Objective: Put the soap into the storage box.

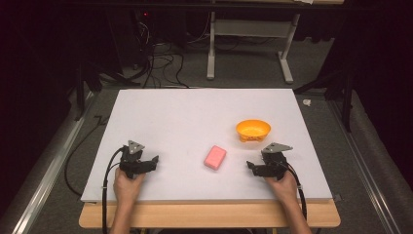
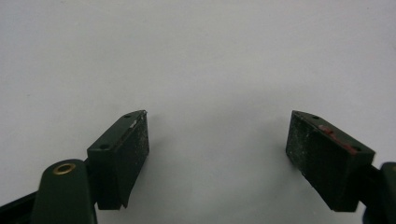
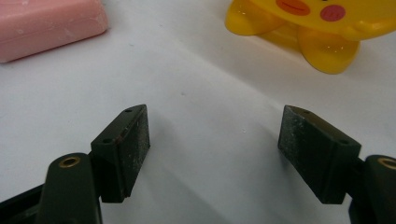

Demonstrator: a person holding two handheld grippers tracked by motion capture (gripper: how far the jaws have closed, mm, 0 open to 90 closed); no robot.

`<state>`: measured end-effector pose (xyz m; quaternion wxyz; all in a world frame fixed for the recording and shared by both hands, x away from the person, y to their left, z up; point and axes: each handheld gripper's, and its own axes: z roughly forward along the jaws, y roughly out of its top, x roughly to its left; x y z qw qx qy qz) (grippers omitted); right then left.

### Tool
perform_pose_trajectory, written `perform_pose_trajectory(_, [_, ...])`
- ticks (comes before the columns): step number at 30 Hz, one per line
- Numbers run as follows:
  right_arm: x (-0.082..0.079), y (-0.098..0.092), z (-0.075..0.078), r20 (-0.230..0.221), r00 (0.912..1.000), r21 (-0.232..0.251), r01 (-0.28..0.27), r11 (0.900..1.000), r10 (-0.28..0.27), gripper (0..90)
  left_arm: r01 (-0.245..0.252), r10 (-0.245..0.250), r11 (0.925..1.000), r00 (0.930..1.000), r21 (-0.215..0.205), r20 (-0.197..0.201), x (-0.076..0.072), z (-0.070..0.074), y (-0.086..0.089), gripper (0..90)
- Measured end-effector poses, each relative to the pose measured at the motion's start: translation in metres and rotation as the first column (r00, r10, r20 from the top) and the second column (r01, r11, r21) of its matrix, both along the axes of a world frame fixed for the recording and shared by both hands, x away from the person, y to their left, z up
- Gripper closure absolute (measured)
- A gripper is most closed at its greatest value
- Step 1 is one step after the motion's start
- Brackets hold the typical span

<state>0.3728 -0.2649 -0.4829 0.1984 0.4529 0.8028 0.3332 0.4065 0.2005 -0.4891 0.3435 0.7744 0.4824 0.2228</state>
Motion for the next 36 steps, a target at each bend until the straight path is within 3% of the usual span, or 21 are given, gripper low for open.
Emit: perform_pose_trajectory(36, [0.0009,0.0002,0.0006,-0.008,1.0,-0.002,0.003,1.0,-0.003,25.1,0.001,-0.001,1.0,1.0,0.008,0.002,-0.0005,0.0003,-0.0005,21.8])
